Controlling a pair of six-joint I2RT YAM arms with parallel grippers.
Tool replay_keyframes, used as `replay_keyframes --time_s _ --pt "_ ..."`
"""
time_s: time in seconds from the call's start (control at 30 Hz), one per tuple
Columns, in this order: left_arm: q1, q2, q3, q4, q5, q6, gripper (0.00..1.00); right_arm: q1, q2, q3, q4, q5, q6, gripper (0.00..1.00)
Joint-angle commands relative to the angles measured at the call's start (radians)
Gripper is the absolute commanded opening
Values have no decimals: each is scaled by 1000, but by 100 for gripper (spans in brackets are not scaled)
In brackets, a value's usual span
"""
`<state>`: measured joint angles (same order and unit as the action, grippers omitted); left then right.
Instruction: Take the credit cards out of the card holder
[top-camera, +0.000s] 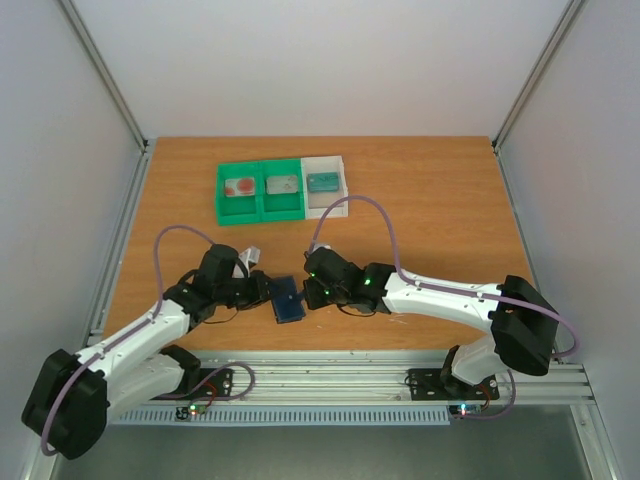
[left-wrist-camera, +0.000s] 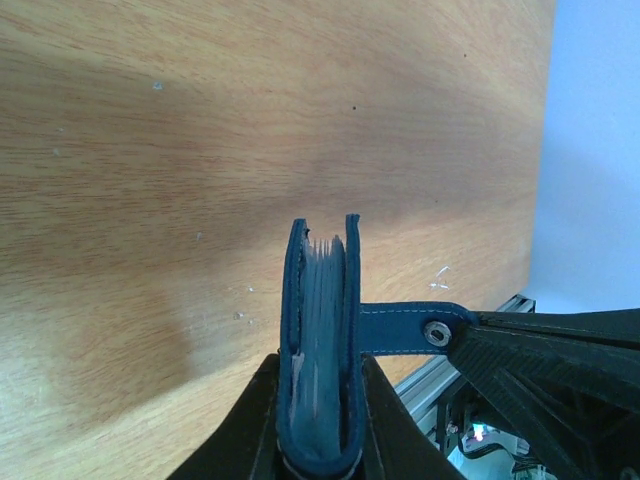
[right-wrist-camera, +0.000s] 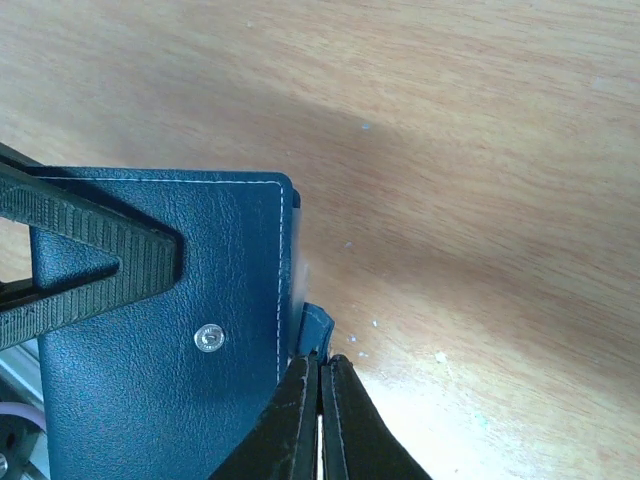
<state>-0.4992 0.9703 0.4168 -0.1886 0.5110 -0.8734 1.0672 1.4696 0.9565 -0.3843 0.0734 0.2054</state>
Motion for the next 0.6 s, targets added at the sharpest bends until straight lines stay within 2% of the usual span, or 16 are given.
replay_keyframes --time_s 0.0,0.17,0.27,0.37,0.47,0.57 --pt "2 49 7 22 -30 38 6 7 5 -3 6 65 8 1" --pt "3 157 31 35 -34 66 27 5 35 -24 7 127 -1 1" --pt "2 192 46 25 -48 82 48 4 46 -27 -15 137 19 1" --pt "2 180 54 -10 -69 93 62 4 27 -34 -13 115 28 1" --pt "2 147 63 -59 -90 109 69 4 12 -33 -7 94 31 1" --pt "2 122 62 -73 -65 130 71 3 6 -32 8 66 37 1"
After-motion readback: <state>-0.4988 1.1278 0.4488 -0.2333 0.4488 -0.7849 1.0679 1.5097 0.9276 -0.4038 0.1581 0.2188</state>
